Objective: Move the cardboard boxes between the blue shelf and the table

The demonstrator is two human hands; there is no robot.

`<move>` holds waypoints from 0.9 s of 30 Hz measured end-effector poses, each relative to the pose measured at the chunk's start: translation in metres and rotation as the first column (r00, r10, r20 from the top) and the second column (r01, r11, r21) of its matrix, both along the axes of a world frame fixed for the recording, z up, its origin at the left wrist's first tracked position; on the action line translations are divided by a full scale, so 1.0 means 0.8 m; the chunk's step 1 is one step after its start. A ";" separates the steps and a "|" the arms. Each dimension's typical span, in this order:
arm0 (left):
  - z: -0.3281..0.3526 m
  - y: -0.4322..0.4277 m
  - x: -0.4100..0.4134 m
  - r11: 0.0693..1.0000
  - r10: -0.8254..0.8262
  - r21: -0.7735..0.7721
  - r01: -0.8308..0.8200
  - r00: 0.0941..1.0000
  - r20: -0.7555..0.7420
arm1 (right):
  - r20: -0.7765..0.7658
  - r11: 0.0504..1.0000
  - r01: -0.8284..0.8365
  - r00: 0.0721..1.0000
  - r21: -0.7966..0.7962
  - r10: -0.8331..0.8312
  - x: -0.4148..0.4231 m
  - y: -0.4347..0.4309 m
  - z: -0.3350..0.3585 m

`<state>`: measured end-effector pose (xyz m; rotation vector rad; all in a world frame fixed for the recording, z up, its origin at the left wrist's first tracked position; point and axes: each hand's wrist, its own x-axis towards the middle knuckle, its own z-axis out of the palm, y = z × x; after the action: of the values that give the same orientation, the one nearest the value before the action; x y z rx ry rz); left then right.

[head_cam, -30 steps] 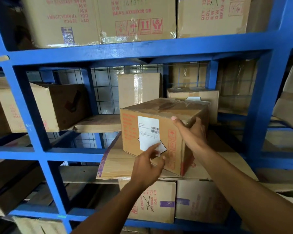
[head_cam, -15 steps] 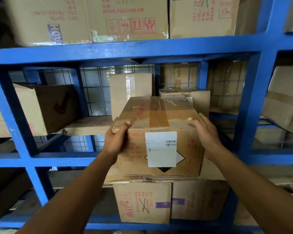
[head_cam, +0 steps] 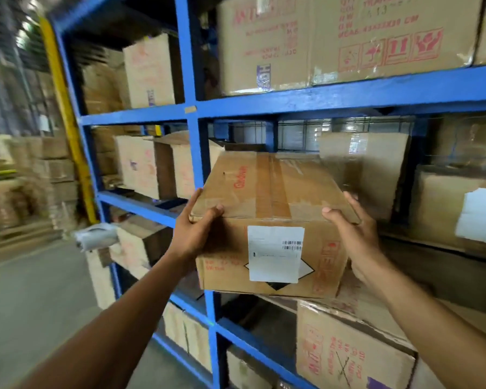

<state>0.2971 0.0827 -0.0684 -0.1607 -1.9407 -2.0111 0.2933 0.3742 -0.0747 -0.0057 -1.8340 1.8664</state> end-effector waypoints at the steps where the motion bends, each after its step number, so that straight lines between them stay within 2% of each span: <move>1: -0.001 -0.016 0.015 0.999 0.048 0.004 -0.048 0.999 -0.011 | -0.005 0.999 -0.052 0.999 0.014 0.052 -0.005 -0.016 0.000; 4: -0.008 -0.051 0.062 0.978 0.208 0.015 -0.208 0.978 -0.006 | 0.003 0.976 -0.216 0.976 0.039 0.216 -0.014 -0.060 -0.002; 7: -0.015 -0.081 0.118 0.920 0.391 0.025 -0.391 0.920 0.010 | 0.007 0.926 -0.373 0.928 0.056 0.374 -0.011 -0.108 -0.004; 12: -0.034 -0.127 0.260 0.738 0.673 -0.001 -0.675 0.736 0.069 | 0.071 0.734 -0.665 0.746 0.140 0.663 0.026 -0.216 -0.022; 16: -0.056 -0.150 0.429 0.479 0.872 -0.047 -0.876 0.470 0.137 | 0.126 0.485 -0.863 0.502 0.143 0.856 0.111 -0.337 -0.050; 20: -0.071 -0.147 0.621 0.124 0.973 -0.061 -0.990 0.110 0.202 | 0.195 0.161 -0.974 0.190 0.157 0.962 0.261 -0.450 -0.075; 23: -0.081 -0.130 0.760 -0.187 0.963 -0.120 -0.975 -0.206 0.172 | 0.228 -0.122 -0.975 -0.078 0.184 0.970 0.392 -0.517 -0.086; 27: -0.094 -0.089 0.917 -0.418 0.889 -0.100 -0.903 -0.429 0.161 | 0.191 -0.366 -0.883 -0.321 0.294 0.928 0.559 -0.578 -0.089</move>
<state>1.0304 0.0119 -0.1434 1.4013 -0.9089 -0.6117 0.7404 -0.0882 -0.1456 2.6620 -1.9909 2.0245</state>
